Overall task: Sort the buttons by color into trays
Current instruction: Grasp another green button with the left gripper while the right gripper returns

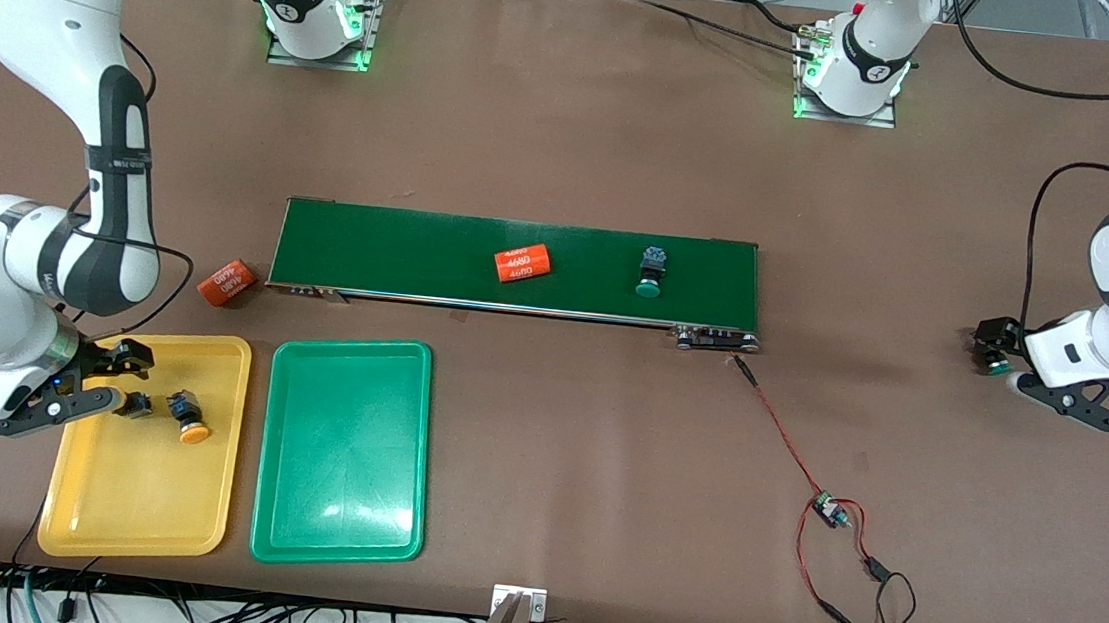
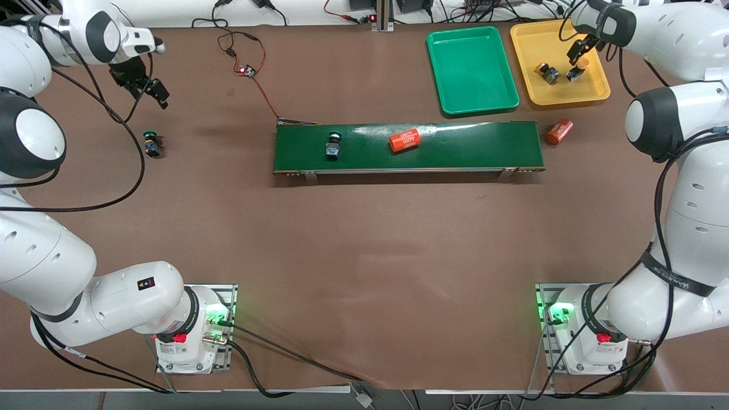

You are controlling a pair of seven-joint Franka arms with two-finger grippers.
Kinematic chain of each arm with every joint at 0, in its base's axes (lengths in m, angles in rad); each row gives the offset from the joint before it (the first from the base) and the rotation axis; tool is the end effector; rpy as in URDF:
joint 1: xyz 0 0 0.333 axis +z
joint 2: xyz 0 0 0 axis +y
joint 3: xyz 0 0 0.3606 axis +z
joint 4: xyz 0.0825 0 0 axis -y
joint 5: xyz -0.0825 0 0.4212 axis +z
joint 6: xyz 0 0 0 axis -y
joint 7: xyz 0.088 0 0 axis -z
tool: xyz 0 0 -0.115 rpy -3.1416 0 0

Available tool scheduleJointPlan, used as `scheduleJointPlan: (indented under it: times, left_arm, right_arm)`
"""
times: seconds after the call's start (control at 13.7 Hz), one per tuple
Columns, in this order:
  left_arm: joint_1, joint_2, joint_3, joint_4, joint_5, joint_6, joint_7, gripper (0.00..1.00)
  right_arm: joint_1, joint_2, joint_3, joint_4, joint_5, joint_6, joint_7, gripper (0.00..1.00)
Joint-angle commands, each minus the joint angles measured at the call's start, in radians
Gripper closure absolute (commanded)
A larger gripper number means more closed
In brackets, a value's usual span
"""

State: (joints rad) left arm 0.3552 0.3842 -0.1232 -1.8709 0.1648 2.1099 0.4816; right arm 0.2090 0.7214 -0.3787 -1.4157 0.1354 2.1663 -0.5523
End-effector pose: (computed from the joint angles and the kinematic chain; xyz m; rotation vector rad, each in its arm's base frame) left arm 0.6402 0.1652 0.3095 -3.0531 0.5220 0.2521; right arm 0.7901 -0.0641 0.3088 2.9312 0.6051 0.0434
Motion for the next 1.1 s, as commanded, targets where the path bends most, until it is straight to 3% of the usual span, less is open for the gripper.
scheduleJointPlan:
  times: [0.0, 0.29, 0.51, 0.73, 0.8, 1.02]
  left_arm:
    - [-0.002, 0.047, 0.078, -0.011, 0.015, 0.103, -0.018, 0.0]
    - [-0.016, 0.055, 0.114, -0.056, 0.006, 0.113, -0.302, 0.0]
    - [-0.021, 0.07, 0.137, -0.105, 0.001, 0.127, -0.35, 0.0]
    - [-0.022, 0.079, 0.14, -0.212, 0.001, 0.276, -0.357, 0.0]
    - [-0.022, 0.09, 0.151, -0.23, 0.001, 0.326, -0.356, 0.06]
    - [-0.025, 0.094, 0.163, -0.226, 0.002, 0.328, -0.357, 0.58]
  right_arm:
    - [0.049, -0.071, 0.006, -0.009, 0.007, -0.11, 0.156, 0.0]
    - [0.163, -0.169, 0.006, -0.035, 0.007, -0.244, 0.409, 0.0]
    - [0.306, -0.206, 0.004, -0.045, 0.006, -0.325, 0.68, 0.0]
    - [0.435, -0.207, 0.004, -0.046, 0.006, -0.361, 0.917, 0.0]
    - [0.473, -0.207, 0.006, -0.045, 0.006, -0.376, 0.961, 0.0]
    - [0.622, -0.194, 0.006, -0.048, 0.006, -0.365, 1.107, 0.0]
